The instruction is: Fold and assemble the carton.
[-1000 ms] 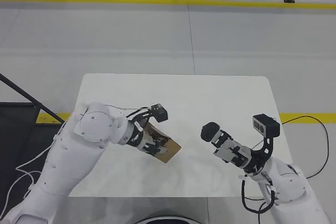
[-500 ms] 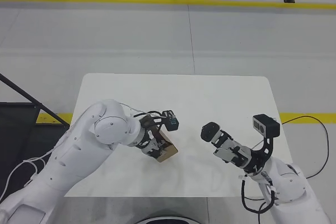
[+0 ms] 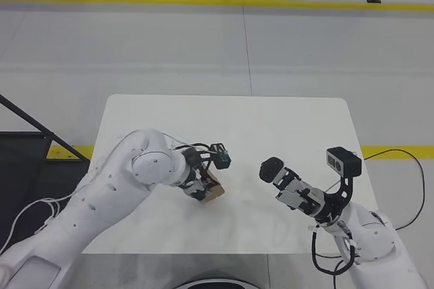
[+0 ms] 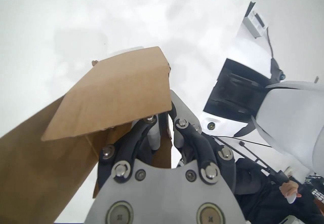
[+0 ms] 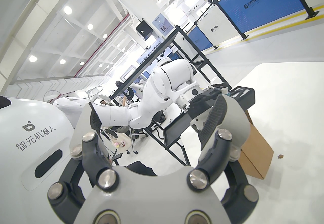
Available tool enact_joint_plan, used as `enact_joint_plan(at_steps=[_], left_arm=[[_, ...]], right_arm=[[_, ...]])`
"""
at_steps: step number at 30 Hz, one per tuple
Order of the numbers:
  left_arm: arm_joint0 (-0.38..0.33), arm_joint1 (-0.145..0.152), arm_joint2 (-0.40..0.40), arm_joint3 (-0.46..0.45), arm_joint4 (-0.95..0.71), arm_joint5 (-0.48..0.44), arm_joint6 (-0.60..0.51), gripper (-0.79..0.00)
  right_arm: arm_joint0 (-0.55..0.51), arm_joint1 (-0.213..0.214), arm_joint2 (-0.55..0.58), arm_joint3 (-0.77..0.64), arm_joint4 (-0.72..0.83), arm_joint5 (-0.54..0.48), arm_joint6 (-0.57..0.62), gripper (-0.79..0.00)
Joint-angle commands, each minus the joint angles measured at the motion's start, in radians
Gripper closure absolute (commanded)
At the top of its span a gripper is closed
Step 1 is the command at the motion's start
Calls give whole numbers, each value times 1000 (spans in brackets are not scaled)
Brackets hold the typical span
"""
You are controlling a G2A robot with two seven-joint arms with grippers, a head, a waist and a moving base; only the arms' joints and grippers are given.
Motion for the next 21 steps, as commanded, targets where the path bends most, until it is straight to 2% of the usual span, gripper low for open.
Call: enact_joint_plan(at_steps=[1,7,15,21], left_arm=[[-39,11,85,10,63,-55,56,0],[-159,62,250,61,74,-172,172,0],[-302,127,434,91,-19,-303,304,0],[-405,163,556,93,-44,-355,356,0]], right_arm=[[0,0,0,0,0,0,0,-785],[0,0,0,0,0,0,0,-785],[0,0,0,0,0,0,0,-785],[0,0,0,0,0,0,0,-785]])
